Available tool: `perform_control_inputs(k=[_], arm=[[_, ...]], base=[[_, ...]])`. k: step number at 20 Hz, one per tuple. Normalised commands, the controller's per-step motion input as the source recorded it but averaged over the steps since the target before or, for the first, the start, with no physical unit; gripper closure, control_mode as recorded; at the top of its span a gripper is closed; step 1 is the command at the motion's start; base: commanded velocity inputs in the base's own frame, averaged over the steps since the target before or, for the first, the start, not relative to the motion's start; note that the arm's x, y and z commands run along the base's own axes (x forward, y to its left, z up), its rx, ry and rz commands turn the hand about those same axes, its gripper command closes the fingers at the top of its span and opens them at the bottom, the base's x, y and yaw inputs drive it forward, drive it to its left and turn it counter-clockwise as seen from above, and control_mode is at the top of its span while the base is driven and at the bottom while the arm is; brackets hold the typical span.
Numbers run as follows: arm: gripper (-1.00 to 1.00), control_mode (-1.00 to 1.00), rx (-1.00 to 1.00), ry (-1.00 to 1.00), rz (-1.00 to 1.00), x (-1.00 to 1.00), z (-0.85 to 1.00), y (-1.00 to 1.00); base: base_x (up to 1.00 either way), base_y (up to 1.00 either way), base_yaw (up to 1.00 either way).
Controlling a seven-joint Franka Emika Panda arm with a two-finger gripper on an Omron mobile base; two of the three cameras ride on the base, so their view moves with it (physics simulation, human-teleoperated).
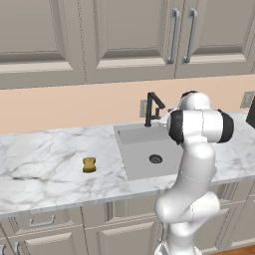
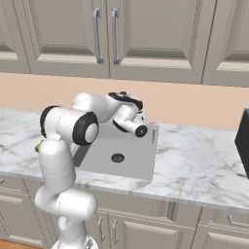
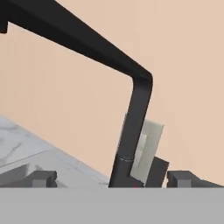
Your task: Soak the sponge with water for a few seconds and then drop it inside the sink.
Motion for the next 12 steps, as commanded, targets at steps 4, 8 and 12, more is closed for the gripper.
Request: perform_control_inputs(k=[4,8,12], arm=[[-1.0,-1.0,0.0,0.0,-0.1,0.15,0.0,-0.08],[-1.0,-1.0,0.07,0.0,-0.08,0.07,0.0,-0.08],[-1.0,-1.0,0.1,0.0,0.0,0.03,-0.01,0.0]], base=[[0.0,0.0,0.0],[0.0,0.0,0.0],[0.0,0.0,0.0]])
